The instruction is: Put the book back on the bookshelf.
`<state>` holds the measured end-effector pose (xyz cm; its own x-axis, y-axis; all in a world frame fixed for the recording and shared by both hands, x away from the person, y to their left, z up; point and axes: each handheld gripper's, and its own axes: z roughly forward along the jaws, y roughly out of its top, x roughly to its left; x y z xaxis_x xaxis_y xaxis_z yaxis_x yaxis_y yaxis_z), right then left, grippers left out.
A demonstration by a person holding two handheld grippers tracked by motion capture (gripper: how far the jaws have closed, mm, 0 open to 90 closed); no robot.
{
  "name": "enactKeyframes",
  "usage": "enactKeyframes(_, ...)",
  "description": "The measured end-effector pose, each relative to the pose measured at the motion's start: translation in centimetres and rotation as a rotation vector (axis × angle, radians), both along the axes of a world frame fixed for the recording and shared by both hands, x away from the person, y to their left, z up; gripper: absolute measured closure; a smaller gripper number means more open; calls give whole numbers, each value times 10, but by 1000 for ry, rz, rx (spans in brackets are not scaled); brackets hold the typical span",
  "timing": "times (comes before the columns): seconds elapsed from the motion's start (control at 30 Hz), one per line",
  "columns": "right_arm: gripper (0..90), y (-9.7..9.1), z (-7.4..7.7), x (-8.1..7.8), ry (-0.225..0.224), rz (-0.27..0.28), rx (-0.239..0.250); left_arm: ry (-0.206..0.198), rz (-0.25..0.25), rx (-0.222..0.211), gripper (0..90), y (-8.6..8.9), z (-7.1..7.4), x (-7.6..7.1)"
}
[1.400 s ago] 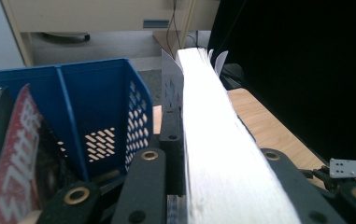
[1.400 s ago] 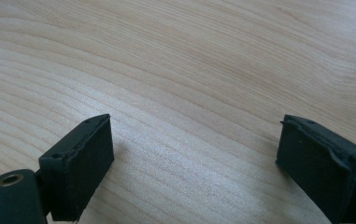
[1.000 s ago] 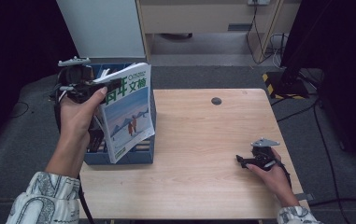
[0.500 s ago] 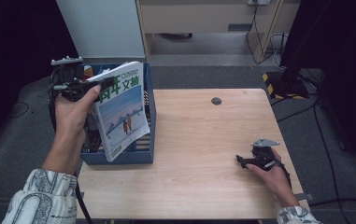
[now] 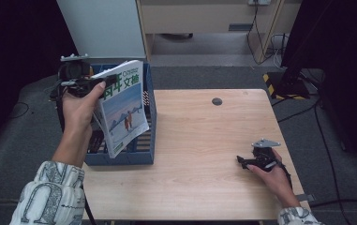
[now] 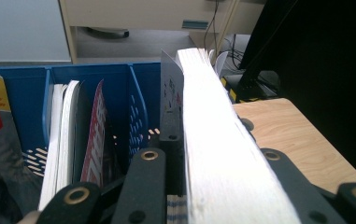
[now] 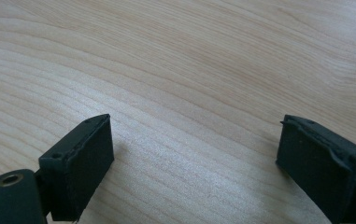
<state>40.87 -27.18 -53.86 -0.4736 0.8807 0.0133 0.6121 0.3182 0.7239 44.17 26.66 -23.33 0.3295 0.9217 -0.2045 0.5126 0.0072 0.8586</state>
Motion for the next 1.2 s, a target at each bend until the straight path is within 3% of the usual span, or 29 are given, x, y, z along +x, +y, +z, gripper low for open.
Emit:
enactKeyframes(0.3, 110, 0, 0, 0, -4, 5, -3, 11, 14, 1, 733, -7, -4, 8)
enactKeyframes(0.8, 110, 0, 0, -1, 3, 7, 1, 9, -16, 3, 733, -25, -6, 12)
enactKeyframes(1.2, 110, 1, 0, -1, 0, 8, 2, -11, -13, -17, 733, -26, -13, 15)
